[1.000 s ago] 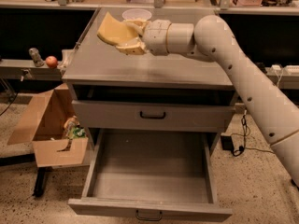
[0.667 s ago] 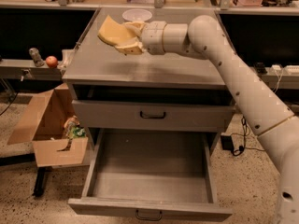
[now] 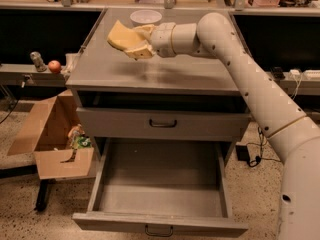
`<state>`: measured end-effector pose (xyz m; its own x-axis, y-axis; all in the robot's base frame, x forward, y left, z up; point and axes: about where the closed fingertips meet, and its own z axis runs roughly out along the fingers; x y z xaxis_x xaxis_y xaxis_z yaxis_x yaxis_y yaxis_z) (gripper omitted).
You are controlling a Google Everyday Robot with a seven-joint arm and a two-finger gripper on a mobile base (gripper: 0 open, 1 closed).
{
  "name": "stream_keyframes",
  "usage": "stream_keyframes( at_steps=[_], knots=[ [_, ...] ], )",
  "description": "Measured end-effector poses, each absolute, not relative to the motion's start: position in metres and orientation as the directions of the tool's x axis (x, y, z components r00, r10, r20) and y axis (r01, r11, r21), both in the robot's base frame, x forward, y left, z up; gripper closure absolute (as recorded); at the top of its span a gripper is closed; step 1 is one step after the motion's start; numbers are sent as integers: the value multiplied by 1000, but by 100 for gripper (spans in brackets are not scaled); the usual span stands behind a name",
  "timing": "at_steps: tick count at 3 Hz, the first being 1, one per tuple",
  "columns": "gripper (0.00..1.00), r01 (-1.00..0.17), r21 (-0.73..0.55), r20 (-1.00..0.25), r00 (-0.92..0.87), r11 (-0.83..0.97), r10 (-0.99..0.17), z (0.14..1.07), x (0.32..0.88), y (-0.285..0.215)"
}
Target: Pick sponge from middle drawer and place on counter
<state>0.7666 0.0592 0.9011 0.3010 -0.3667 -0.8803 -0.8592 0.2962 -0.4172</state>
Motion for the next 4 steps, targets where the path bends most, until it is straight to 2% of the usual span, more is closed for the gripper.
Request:
stream_keyframes(
  at_steps=[3,4],
  knots=[
    [14,-859,-419,-880,304,295,-365,901,766,60],
    [0,-859,-419,-880,304,294,-365,901,766,60]
  ],
)
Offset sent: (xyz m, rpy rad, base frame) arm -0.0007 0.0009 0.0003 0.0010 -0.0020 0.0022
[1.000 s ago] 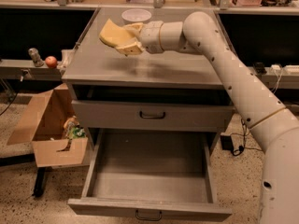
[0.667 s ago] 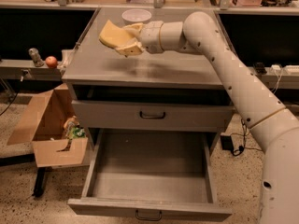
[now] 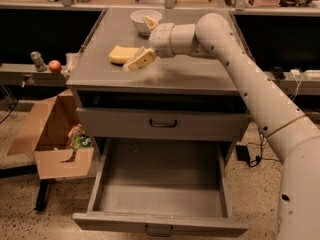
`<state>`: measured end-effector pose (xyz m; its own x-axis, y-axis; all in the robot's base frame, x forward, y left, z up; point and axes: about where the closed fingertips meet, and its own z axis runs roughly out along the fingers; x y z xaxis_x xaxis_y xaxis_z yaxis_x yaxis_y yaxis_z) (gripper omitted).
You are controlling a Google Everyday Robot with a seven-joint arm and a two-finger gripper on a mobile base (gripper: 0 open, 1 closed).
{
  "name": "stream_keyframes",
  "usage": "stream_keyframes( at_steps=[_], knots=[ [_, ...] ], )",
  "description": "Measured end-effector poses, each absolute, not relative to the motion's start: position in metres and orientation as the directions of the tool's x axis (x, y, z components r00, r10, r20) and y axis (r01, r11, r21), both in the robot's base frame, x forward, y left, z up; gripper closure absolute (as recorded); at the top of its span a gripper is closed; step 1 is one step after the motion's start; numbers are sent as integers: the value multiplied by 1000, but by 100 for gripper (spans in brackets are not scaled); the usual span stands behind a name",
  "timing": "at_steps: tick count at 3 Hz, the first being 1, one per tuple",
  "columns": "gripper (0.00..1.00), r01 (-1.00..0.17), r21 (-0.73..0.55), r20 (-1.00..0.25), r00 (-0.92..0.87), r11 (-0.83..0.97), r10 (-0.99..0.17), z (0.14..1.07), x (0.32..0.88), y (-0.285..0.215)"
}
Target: Pick sponge from middle drawer and place on counter
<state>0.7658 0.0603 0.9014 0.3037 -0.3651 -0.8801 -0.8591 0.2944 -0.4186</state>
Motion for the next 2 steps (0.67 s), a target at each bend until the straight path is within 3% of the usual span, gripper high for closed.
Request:
stream_keyframes(
  at_steps=[1,2],
  knots=[
    [0,-850,-436,-874,321,296,-365,910,763,60],
    [0,-784,-540,-827,424,307,-369,965,743,57]
  ],
)
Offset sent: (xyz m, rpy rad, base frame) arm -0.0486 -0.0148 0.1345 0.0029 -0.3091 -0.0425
